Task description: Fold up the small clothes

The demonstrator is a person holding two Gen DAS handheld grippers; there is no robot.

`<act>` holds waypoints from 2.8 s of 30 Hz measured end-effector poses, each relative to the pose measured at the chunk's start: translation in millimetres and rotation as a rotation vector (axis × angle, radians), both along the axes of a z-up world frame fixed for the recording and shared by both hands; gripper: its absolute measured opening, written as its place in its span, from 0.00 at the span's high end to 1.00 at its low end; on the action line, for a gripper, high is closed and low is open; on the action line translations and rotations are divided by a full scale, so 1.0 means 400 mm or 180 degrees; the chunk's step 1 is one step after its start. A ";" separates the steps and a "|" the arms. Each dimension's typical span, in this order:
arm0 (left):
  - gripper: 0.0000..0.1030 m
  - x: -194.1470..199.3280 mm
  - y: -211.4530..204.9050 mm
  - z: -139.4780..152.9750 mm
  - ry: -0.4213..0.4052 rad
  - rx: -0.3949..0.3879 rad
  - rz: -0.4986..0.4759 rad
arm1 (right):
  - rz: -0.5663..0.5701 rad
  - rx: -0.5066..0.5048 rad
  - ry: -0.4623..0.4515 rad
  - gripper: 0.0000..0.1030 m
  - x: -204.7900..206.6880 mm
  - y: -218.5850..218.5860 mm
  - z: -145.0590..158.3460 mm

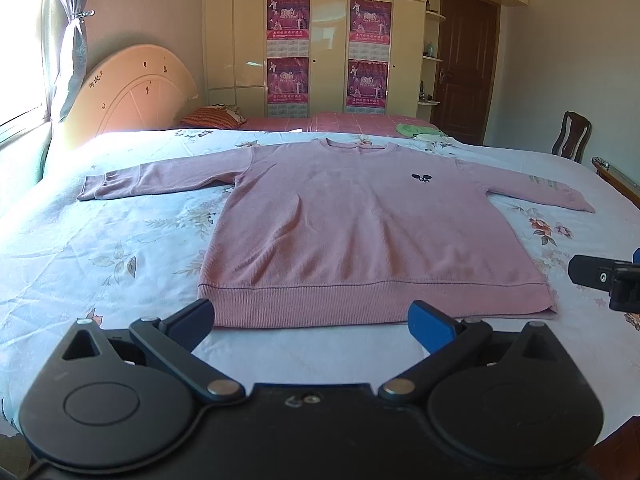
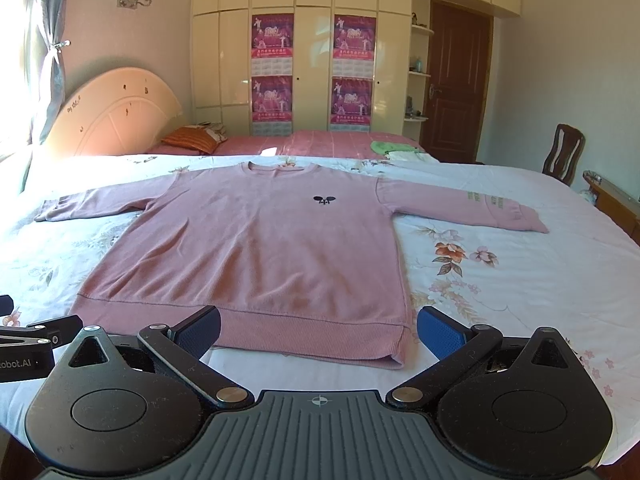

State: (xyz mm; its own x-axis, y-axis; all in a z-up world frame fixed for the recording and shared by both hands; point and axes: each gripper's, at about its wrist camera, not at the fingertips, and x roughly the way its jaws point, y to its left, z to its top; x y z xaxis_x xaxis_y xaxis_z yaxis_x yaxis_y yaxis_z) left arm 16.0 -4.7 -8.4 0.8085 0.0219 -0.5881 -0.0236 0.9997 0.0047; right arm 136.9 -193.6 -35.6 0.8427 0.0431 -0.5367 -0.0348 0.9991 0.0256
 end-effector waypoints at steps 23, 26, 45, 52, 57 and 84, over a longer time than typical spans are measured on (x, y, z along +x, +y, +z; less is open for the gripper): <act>0.00 0.114 0.024 -0.014 0.0100 -0.0720 -0.0181 | -0.0214 0.0211 0.0053 0.00 0.093 -0.104 -0.019; 0.01 0.172 0.004 -0.016 0.0117 -0.0571 -0.0123 | -0.0330 0.0234 0.0020 0.00 0.150 -0.139 -0.021; 0.31 0.703 -0.073 -0.052 -0.0096 -0.0094 -0.0037 | -0.1307 0.0700 -0.0029 0.65 0.590 -0.660 -0.078; 0.34 0.861 -0.115 -0.134 0.0142 -0.0158 0.0038 | -0.1769 0.1086 -0.0052 0.73 0.723 -0.865 -0.161; 0.32 0.919 -0.145 -0.182 0.0268 -0.0136 0.0005 | -0.2143 0.1426 0.0015 0.73 0.773 -0.996 -0.239; 0.33 0.953 -0.045 -0.175 0.0453 0.0051 0.0200 | -0.2016 0.1147 -0.0088 0.93 0.683 -1.043 -0.175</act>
State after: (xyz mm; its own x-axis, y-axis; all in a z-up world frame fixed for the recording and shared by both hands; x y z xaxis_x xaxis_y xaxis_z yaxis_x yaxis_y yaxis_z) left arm 397.0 -22.6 -78.5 0.7138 0.0802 -0.6957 -0.0841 0.9961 0.0285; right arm 410.0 -611.0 -105.4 0.7775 -0.2874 -0.5593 0.5419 0.7575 0.3641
